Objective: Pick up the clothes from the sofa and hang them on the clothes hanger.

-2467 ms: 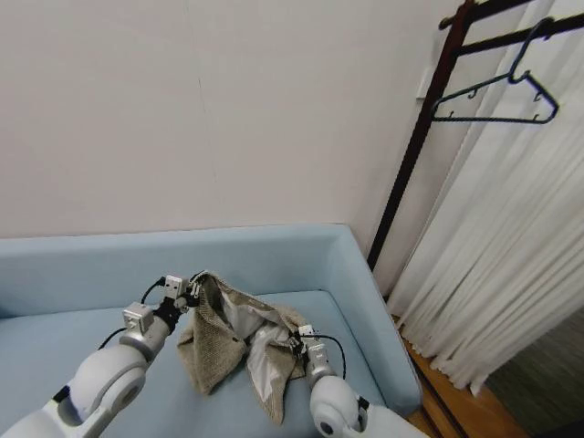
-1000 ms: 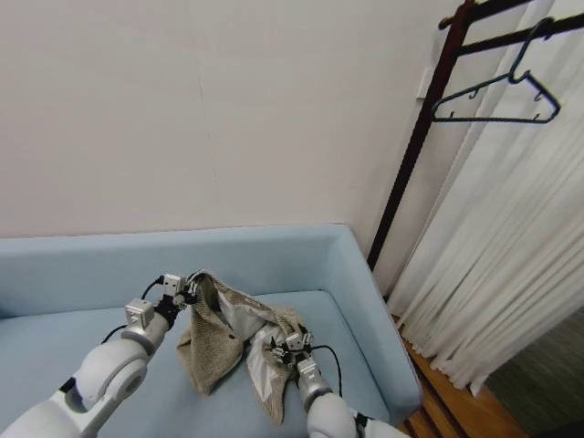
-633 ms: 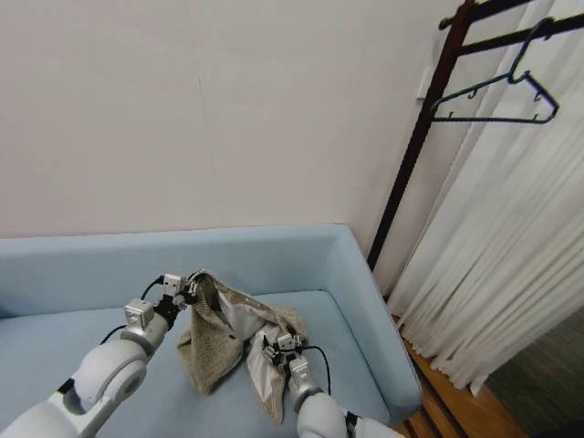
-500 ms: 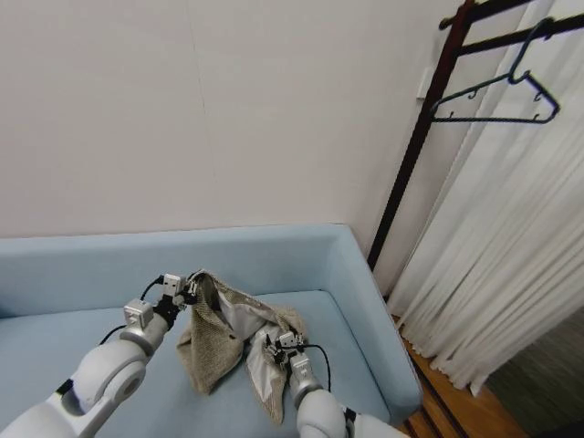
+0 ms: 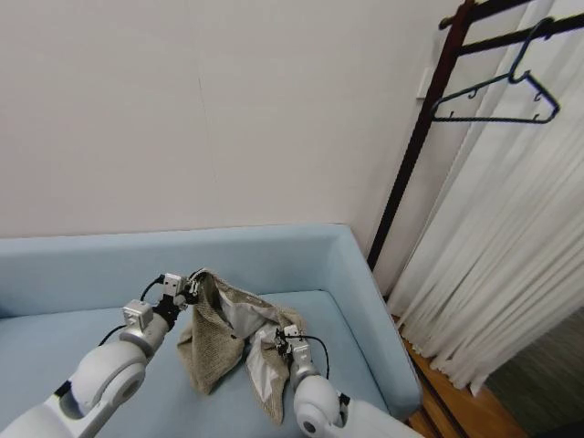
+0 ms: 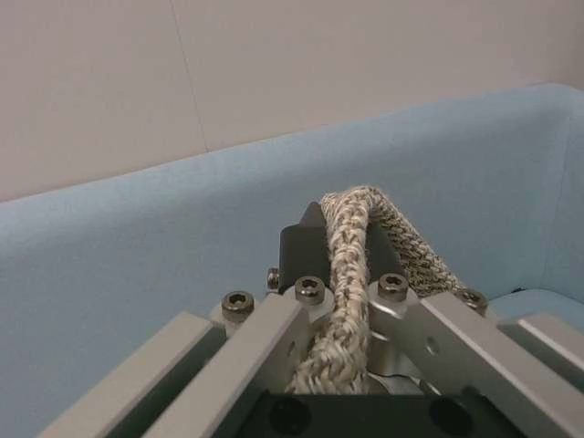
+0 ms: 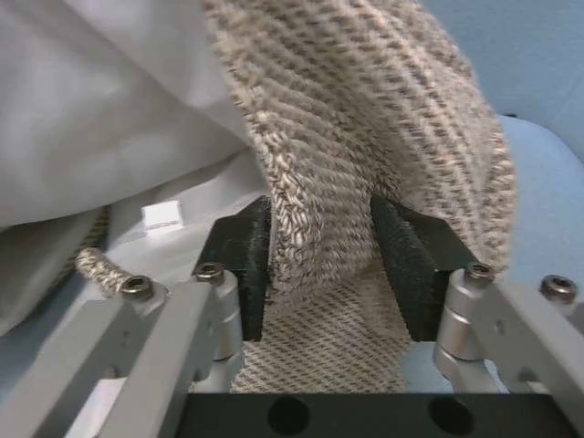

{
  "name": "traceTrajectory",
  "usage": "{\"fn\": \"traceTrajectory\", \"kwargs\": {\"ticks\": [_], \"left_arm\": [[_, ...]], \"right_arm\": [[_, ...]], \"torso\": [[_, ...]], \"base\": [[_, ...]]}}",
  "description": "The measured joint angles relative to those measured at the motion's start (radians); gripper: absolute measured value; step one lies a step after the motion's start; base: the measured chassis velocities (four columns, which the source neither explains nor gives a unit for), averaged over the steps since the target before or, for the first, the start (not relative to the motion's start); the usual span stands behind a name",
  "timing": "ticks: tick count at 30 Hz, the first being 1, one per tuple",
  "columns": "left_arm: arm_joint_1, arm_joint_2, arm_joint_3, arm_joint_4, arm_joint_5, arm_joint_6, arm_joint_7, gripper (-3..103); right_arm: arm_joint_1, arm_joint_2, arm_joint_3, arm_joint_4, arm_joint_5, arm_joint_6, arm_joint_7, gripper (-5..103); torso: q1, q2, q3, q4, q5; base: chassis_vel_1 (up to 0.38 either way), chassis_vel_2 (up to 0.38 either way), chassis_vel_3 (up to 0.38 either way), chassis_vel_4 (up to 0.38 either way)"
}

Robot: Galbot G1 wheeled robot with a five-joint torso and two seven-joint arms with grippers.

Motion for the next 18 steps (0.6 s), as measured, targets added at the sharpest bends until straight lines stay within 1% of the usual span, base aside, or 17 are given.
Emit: {"fn": "traceTrajectory", "kwargs": {"ticks": [1,2,4,5,6,8,10,11,14,18], "left_arm": [[0.001,0.0,-0.001,-0.004,0.0,0.0,0.0,1],[0.001,0.0,-0.002,-0.007,0.0,0.0,0.0,1],[0.001,0.0,-0.002,-0.008,0.0,0.0,0.0,1],[0.001,0.0,-0.003,-0.011,0.0,0.0,0.0,1],[0.002,0.0,-0.004,-0.015,0.0,0.0,0.0,1],[0.003,0.0,-0.005,-0.017,0.0,0.0,0.0,1],[0.007,0.0,-0.009,-0.02,0.0,-0.003,0.0,1],[0.009,-0.002,-0.011,-0.021,0.001,-0.005,0.0,1],[0.012,-0.004,-0.013,-0.022,0.002,-0.007,-0.001,1],[0.019,-0.01,-0.02,-0.033,0.006,-0.018,-0.012,1]], "right_arm": [[0.001,0.0,0.006,-0.006,0.002,-0.001,0.003,35],[0.004,0.0,0.009,-0.01,0.004,-0.001,0.006,30],[0.005,0.001,0.01,-0.012,0.005,-0.001,0.008,30],[0.009,0.002,0.016,-0.02,0.004,-0.001,0.01,20],[0.01,0.002,0.022,-0.023,0.003,-0.001,0.011,14],[0.011,0.001,0.026,-0.022,0.002,-0.001,0.011,14],[0.013,-0.01,0.036,-0.014,0.001,-0.001,0.01,3],[0.013,-0.016,0.041,-0.008,-0.002,-0.001,0.009,2],[0.013,-0.025,0.05,0.001,-0.015,-0.001,0.003,1],[0.014,-0.07,0.086,0.053,-0.066,-0.001,-0.027,1]], "torso": [[0.0,0.0,0.0,-0.0001,0.0],[0.0,0.0,0.0,0.0,0.0],[0.0,0.0,0.0,-0.0001,0.0],[0.0,0.0,0.0,0.0,0.0001],[0.0,0.0,0.0,0.0,0.0001],[0.0,0.0,0.0,-0.0001,0.0001],[0.0,0.0,0.0,0.0,0.0001],[0.0,0.0,0.0,0.0,0.0001],[0.0,0.0,0.0,0.0,0.0001],[0.0,0.0,0.0,0.0,0.0002]], "base": [[0.0,0.0,0.0,0.0],[0.0,0.0,0.0,0.0],[0.0,0.0,0.0,0.0],[0.0,0.0,0.0,0.0],[0.0,0.0,0.0,0.0],[0.0,0.0,0.0,0.0],[0.0,0.0,0.0,0.0],[0.0,0.0,0.0,0.0],[0.0,0.0,0.0,0.0],[0.0,0.0,0.0,0.0]]}}
